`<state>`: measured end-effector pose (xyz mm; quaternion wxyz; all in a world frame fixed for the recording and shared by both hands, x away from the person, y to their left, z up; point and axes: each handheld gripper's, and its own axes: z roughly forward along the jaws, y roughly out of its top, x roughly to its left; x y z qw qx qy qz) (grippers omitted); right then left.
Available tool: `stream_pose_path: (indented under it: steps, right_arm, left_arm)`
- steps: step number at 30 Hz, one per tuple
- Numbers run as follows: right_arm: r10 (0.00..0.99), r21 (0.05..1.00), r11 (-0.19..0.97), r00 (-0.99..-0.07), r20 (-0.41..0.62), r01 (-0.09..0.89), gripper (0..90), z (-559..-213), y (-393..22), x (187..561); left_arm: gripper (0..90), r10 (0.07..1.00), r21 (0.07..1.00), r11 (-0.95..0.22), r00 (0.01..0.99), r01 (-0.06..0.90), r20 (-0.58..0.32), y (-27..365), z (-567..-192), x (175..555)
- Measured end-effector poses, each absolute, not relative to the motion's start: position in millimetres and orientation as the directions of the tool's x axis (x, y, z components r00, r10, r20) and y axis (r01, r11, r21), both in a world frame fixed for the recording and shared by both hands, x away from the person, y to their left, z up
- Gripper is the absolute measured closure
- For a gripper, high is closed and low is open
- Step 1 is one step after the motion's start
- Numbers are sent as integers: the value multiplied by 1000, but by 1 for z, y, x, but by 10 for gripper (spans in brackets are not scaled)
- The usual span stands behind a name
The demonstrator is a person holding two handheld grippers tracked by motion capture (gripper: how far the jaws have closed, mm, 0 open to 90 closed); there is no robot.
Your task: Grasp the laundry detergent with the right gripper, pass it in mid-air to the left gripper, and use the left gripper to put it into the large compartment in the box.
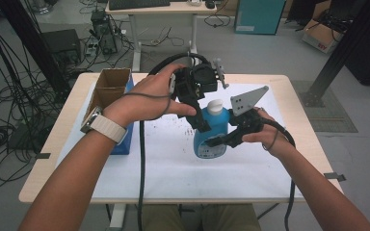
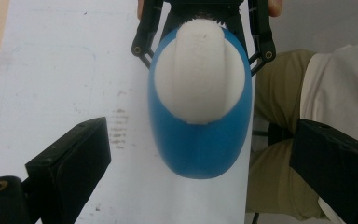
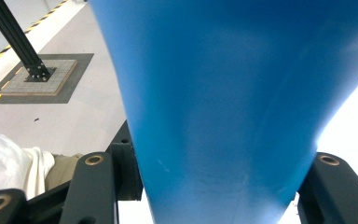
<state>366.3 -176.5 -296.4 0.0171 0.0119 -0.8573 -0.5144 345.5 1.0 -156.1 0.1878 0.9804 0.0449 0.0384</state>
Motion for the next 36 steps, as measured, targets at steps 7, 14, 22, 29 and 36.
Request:
stream_pose_path:
  steps: [7,14,22,29,36]
  right_arm:
    - [-44,879,476,-999,9,-13,436,-298,-173,365]
    - [-45,880,474,-999,2,-19,436,-298,-171,366]
    - [-41,879,477,-999,5,-15,436,-299,-171,366]
    - [-38,878,478,-999,3,-15,436,-299,-171,366]
    - [-35,873,487,-999,6,-12,436,-299,-170,366]
  left_arm:
    - [55,108,367,-927,993,80,56,0,-157,347]
    - [55,108,369,-926,993,80,55,0,-158,347]
    - [55,113,375,-923,992,83,58,1,-159,347]
    - [55,109,371,-925,993,83,51,0,-158,348]
    - [56,111,378,-922,992,81,58,0,-158,348]
